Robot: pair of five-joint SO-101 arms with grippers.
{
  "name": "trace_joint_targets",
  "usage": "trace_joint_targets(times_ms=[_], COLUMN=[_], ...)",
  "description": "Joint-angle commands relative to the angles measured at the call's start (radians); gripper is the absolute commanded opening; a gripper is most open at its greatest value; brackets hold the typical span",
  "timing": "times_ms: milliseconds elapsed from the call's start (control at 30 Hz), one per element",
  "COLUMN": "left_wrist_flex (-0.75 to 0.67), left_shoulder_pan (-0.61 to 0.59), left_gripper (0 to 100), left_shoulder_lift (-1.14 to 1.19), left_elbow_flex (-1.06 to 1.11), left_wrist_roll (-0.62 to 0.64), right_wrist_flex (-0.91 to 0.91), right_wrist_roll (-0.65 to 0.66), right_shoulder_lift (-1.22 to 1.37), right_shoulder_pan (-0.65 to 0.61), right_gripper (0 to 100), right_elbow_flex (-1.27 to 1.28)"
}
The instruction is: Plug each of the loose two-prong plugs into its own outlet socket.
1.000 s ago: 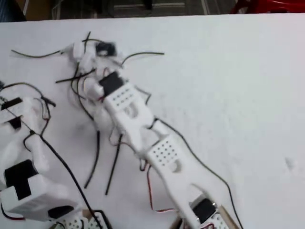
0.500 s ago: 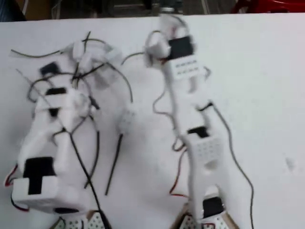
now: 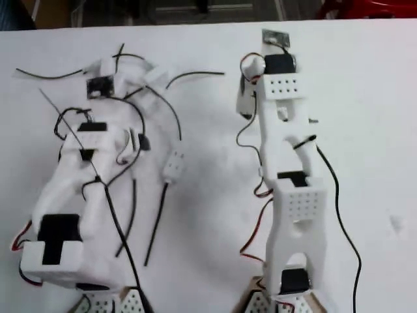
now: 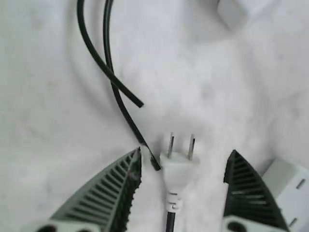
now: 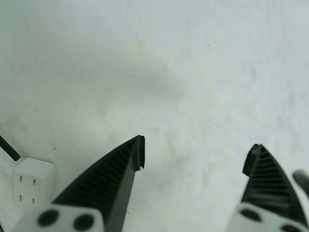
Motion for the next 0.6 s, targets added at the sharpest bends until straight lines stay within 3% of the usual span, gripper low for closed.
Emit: trace_joint_targets(times_ms=[0,367,567], left_wrist_flex=[0.061,0.425,0.477], left_shoulder_pan=[-0.001,0.008,0.021], left_gripper=[24,23,23], left_shoulder_lift=[0.016,0.412,0.507], left_elbow_flex=[-0.054,-0.519,-0.651], left_wrist_roll=[-0.038,-0.048,-0.048], right_wrist_flex=[-0.019,-0.033,-0.033], right_wrist_roll=[0.005,0.003,0.003], right_shoulder_lift=[-0.002,0.01,0.01], right_shoulder_pan=[0.007,0.004,0.001], right_gripper=[32.3,32.3,32.3], right_elbow_flex=[-0.006,-0.006,-0.006])
